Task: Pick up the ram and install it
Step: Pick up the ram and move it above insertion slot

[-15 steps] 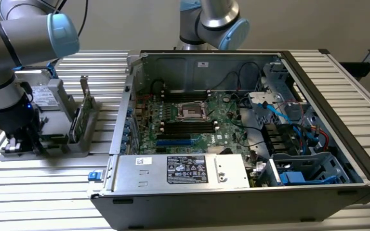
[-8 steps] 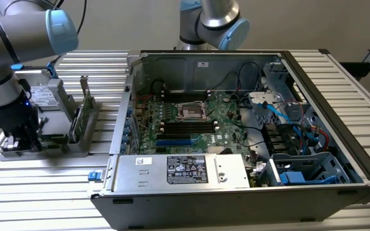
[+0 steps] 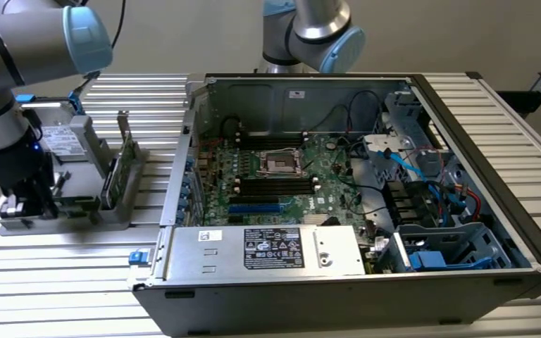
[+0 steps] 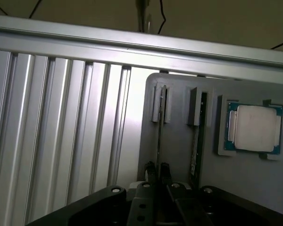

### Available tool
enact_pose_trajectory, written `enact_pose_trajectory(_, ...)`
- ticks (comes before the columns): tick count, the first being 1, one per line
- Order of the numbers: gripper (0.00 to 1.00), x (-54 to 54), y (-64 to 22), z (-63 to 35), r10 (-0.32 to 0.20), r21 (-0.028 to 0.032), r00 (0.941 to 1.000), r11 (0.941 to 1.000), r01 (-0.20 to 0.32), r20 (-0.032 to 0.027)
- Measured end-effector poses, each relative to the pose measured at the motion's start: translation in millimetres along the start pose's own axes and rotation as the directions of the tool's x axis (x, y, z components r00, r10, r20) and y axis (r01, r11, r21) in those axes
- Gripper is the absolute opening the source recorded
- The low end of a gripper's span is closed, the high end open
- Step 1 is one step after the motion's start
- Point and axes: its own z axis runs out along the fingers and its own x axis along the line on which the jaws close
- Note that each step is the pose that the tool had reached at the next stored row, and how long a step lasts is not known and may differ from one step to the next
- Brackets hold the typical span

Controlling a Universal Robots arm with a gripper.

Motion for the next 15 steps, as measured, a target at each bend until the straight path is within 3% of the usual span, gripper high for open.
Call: enact_pose_trajectory(15,0.14,-0.1,2.5,-33.2,0.0,-0.0033,1.0,1.0,0.0,0.0004)
